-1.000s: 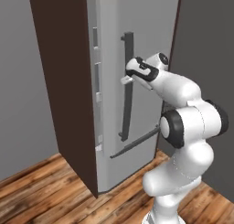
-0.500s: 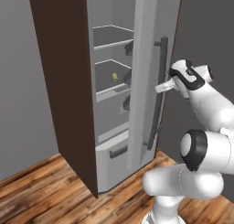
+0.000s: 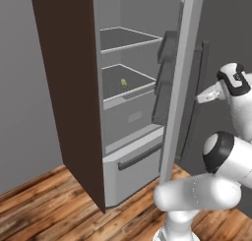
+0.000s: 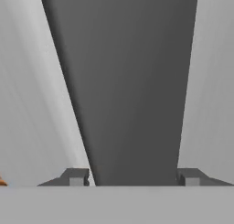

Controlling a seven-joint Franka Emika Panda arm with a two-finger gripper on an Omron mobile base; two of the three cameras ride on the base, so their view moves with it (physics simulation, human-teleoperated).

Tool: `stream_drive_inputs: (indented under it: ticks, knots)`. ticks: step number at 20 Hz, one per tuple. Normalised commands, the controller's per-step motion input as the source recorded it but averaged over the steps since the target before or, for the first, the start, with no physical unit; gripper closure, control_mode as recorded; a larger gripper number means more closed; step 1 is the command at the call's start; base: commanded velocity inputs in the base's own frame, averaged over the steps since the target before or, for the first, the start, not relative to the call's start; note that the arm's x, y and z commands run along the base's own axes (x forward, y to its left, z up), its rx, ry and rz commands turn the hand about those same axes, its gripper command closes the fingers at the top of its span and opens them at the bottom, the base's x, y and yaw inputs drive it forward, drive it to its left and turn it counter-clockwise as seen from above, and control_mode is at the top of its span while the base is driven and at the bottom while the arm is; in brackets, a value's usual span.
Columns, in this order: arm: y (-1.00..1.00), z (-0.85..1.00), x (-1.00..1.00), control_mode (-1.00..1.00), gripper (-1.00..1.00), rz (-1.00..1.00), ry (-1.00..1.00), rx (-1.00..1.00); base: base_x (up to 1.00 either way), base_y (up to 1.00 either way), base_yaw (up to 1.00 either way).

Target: Retrieve the butter from the fridge and place it on a plate on the dining table. Then retrieve the butter knife by the fridge and place it near the plate.

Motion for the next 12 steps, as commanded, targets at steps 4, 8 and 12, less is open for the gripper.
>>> stream_drive_inputs:
  ticks: [4, 8, 12]
  knots:
    - [-0.34, 0.21, 0.00, -1.00, -1.00, 0.00, 0.00, 0.00, 0.00, 0.00, 0.00]
    - [-0.53, 0.04, 0.00, -1.00, -1.00, 0.01, 0.00, 0.00, 0.00, 0.00, 0.00]
    - [-0.32, 0.00, -0.16, -1.00, -1.00, 0.20, -0.11, 0.00, 0.00, 0.00, 0.00]
